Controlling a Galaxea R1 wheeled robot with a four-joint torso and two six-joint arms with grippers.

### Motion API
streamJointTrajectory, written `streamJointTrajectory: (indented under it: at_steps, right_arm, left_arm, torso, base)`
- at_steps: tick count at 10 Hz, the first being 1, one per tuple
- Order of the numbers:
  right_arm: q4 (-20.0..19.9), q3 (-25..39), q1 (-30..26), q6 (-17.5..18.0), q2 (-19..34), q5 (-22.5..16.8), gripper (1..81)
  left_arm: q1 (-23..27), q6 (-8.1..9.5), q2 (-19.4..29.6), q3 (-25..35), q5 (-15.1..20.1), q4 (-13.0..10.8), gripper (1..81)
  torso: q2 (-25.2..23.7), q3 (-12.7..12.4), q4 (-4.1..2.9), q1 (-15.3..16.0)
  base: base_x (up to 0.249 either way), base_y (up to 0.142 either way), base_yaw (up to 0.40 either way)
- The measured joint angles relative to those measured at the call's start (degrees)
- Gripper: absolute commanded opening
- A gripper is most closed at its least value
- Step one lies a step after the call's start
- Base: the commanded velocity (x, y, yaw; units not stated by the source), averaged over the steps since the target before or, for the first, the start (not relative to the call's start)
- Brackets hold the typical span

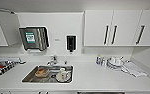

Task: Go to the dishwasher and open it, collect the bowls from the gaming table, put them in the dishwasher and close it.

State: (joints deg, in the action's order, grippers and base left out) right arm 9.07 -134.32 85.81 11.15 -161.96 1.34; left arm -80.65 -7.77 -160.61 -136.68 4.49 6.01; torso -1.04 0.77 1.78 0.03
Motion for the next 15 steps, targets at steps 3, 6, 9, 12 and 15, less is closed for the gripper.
streamJointTrajectory:
  at_steps: [3,6,9,12,15]
  right_arm:
    - [0.0,-0.11,0.13,0.0,0.02,-0.05,81.1]
    - [-0.09,-0.11,0.22,0.24,0.05,0.04,81.1]
    - [-0.94,1.27,0.22,0.45,1.16,0.04,81.1]
    - [-1.68,7.41,0.21,0.48,4.58,0.2,81.1]
    - [-1.83,8.55,0.22,0.48,6.4,0.2,81.1]
  left_arm:
    - [-0.24,0.0,0.02,0.0,0.02,0.0,81.1]
    - [-0.29,0.0,0.05,0.0,0.05,0.02,81.1]
    - [-0.4,0.0,1.29,0.02,-0.5,0.66,81.1]
    - [-1.34,0.0,3.66,2.43,-3.47,1.29,81.1]
    - [-1.4,0.0,7.83,7.27,-5.25,1.34,81.1]
  torso:
    - [0.0,0.0,0.0,-0.03]
    - [0.0,0.0,0.0,-0.03]
    - [0.0,0.0,0.0,-0.03]
    - [0.0,0.0,0.0,-0.03]
    - [-0.54,0.0,0.0,0.26]
  base:
    - [0.0,0.0,0.0]
    - [0.0,0.0,0.0]
    - [0.0,0.0,0.0]
    - [0.0,0.0,0.0]
    - [0.0,0.0,0.0]
